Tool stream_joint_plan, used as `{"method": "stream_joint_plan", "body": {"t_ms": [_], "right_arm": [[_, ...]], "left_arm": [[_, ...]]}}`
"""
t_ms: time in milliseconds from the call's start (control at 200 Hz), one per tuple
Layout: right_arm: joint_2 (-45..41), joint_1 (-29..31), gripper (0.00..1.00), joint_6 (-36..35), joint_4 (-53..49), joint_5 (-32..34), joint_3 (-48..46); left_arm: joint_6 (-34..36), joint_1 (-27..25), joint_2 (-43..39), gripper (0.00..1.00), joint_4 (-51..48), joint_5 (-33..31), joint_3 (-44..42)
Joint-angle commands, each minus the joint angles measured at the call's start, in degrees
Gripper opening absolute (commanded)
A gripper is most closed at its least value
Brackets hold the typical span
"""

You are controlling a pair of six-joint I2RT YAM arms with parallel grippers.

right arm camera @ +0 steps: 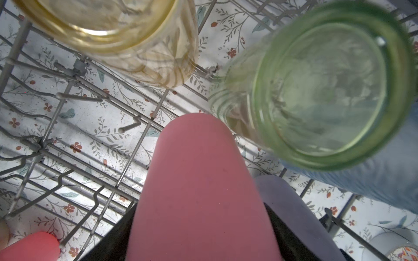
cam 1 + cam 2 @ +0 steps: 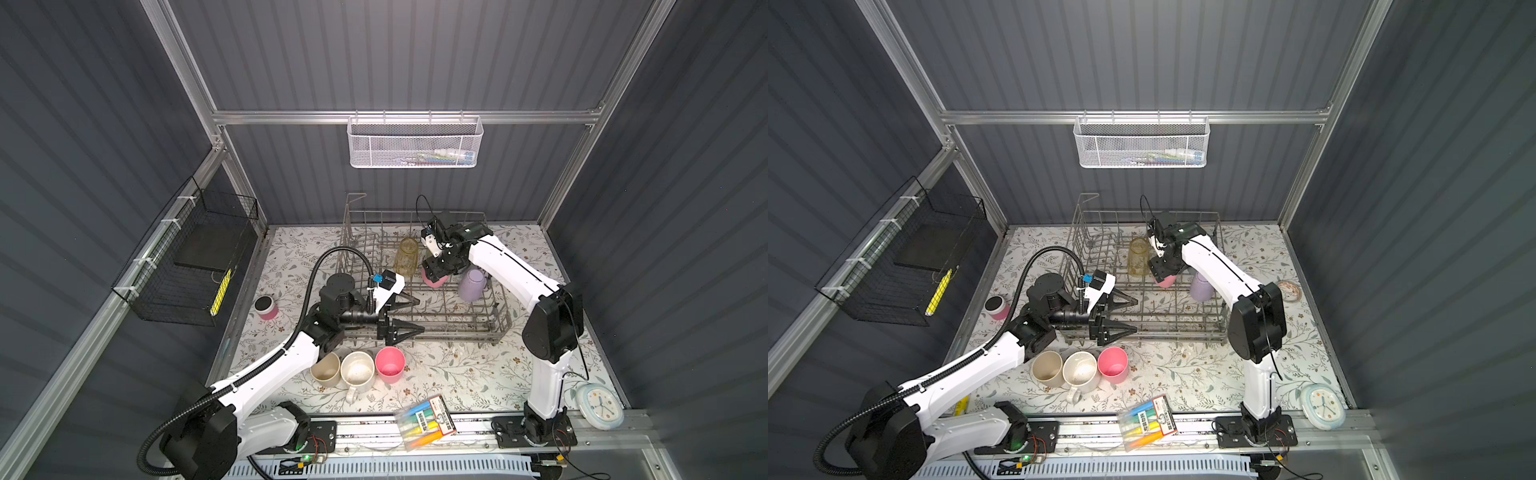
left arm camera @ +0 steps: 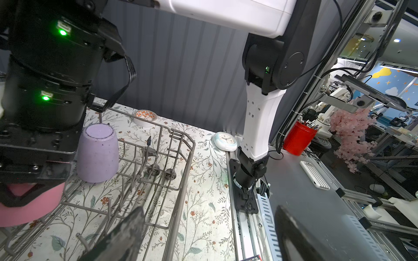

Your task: Load the cups into the dish rack

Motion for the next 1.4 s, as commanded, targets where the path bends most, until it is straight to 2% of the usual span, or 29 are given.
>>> {"method": "stream_joint_plan", "body": {"t_ms": [0,490,1396], "right_arm": [[1.43,0.44,0.62,-0.89,-2.27,0.12,2.39],[6.66,1.3,0.66,-0.71,-6.67,1.22,8.08],[10.28,2.58,0.84,0.5,-8.05,3.52,9.92]], "left_arm": [[1.4,-0.04,-0.63,0.89,-0.69,0.78,-0.05],[2.05,-0.05,-0.03,0.89,-1.36,1.52,0.54],[2.82,-0.05,-0.94,0.88,-2.41,0.99,-0.07]]}}
